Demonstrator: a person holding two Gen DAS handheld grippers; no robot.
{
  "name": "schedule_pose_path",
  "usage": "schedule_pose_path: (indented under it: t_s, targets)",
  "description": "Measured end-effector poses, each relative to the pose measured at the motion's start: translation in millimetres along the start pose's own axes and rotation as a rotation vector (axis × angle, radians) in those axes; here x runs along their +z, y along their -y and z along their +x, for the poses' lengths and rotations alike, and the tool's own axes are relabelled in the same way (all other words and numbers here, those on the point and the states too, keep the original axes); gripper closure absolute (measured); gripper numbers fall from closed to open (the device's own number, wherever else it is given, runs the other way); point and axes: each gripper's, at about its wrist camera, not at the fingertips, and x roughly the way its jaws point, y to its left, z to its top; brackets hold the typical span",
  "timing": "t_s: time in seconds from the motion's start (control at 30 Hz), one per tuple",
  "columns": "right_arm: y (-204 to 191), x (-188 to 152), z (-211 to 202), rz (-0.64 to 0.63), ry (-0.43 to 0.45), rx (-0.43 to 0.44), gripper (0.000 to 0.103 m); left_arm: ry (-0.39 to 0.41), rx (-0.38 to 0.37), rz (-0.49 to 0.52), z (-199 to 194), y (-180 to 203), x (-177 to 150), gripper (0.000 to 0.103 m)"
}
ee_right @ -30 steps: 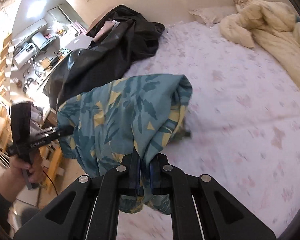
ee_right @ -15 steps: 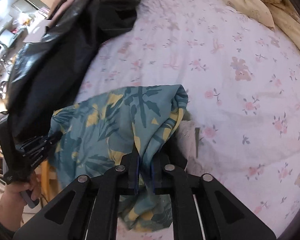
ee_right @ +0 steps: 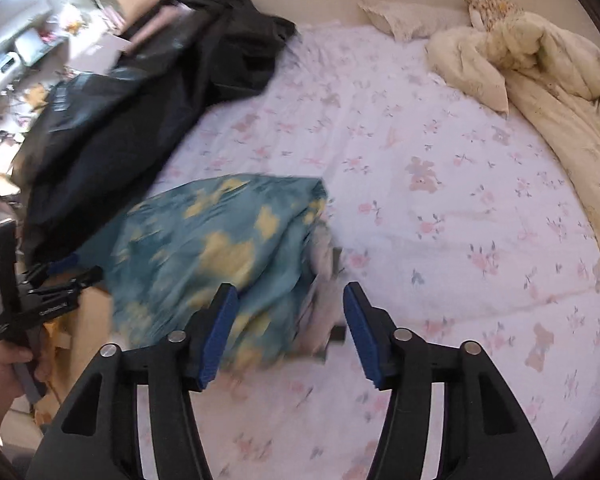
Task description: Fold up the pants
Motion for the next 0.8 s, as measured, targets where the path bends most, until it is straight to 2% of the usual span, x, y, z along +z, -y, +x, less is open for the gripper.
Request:
schedule_pose_path:
  t_s: [0.07, 0.2, 0.27, 0.33, 0.47, 0.5, 0.63, 0.8]
  targets:
    - [-11, -24, -28, -0.025, 0.044, 0.003, 0.030, 0.038, -0.040, -0.023, -29, 7, -27, 0.030]
    - [-34, -86, -85, -0.057, 0.129, -0.019, 0.023, 0.144, -0.054, -0.061, -89, 25, -84, 0.030]
    - [-40, -118, -110, -0.041, 0.170, -0.013, 0.017, 0.164, -0.084, -0.089, -110, 31, -108, 0.029]
    - [-45, -154, -134, -0.009, 0.205, 0.001, 0.015, 0.178, -0.113, -0.114, -134, 41, -136, 0.019]
    - [-57, -210, -171, -0.013, 0.270, -0.049, 0.012, 0.267, -0.091, -0.077, -180, 67, -187, 0.015]
    - [-59, -224, -179, -0.012, 0.285, -0.053, 0.012, 0.293, -0.100, -0.079, -192, 72, -201, 0.009]
    - [-70, -269, -196, -0.029, 0.322, -0.074, 0.006, 0.376, -0.101, -0.086, -218, 82, -235, 0.001]
    - [-75, -314, -203, -0.025, 0.355, -0.112, 0.004, 0.391, -0.105, -0.058, -226, 95, -267, 0.000]
